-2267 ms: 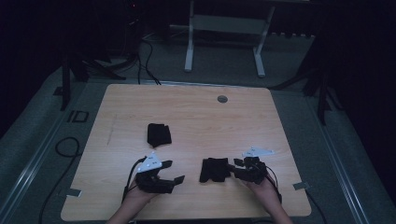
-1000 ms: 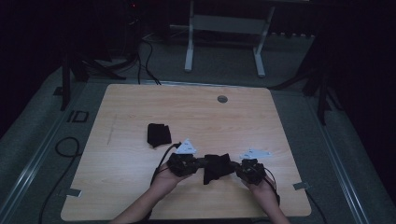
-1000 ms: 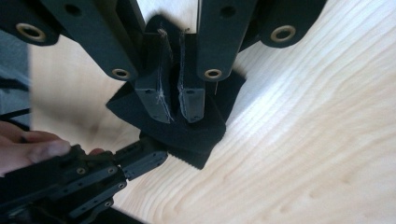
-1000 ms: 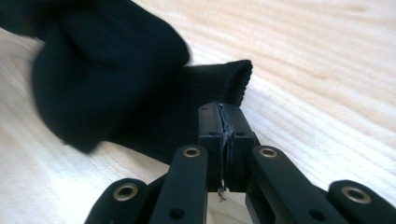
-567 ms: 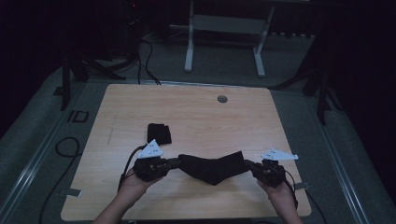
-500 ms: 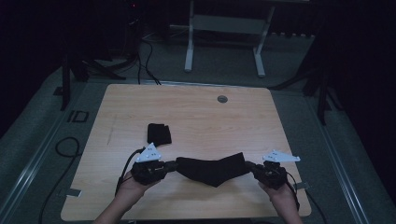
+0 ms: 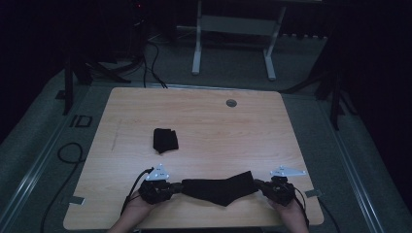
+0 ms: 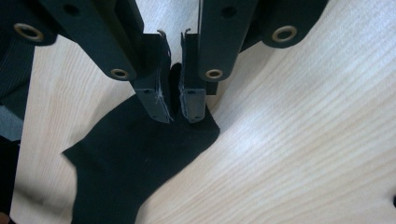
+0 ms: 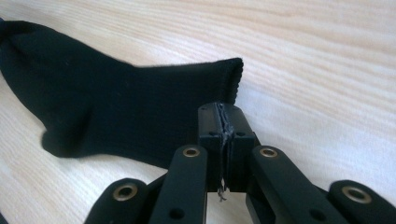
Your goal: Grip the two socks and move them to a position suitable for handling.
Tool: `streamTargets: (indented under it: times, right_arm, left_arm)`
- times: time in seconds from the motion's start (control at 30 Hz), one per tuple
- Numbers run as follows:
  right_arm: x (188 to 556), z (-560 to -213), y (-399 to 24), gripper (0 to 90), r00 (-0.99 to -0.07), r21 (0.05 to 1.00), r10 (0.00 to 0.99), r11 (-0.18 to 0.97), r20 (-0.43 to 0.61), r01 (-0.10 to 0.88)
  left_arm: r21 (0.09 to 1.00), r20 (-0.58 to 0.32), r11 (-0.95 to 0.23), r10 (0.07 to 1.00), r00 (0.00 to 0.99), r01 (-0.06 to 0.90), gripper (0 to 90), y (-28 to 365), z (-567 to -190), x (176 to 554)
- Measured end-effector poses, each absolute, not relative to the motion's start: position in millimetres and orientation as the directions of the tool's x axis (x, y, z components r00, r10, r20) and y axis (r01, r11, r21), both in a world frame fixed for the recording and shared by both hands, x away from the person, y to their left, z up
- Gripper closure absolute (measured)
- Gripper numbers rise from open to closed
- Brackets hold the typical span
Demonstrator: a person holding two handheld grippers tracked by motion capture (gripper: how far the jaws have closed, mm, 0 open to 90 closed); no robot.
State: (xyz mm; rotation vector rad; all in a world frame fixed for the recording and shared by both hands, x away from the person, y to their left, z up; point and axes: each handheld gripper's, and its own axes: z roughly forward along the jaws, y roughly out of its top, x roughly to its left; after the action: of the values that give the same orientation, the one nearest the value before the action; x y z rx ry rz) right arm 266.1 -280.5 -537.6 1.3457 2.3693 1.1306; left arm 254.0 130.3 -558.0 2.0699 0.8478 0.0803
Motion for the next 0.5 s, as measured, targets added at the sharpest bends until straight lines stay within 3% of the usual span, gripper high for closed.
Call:
streamTargets:
  times: [0.1,0.23,0.33,0.5]
  right_arm:
    - [263.1,-540.8,-284.2,85.3,-0.56,0.688,0.801,0.287,0.209,0.666]
    - [260.0,-540.9,-288.9,71.0,-0.553,0.676,0.806,0.288,0.21,0.678]
    - [259.1,-535.0,-292.8,64.0,-0.549,0.691,0.813,0.283,0.195,0.665]
    - [267.9,-521.8,-280.2,56.6,-0.598,0.723,0.786,0.32,0.158,0.612]
  left_arm:
    - [0.74,-0.258,-0.387,0.591,0.764,0.55,78.9,132.4,-561.5,253.9]
    - [0.739,-0.242,-0.38,0.62,0.746,0.556,56.0,141.3,-563.2,253.0]
    - [0.755,-0.248,-0.344,0.638,0.729,0.558,45.5,153.1,-561.6,252.2]
    - [0.771,-0.238,-0.313,0.665,0.708,0.554,42.1,166.4,-558.9,250.5]
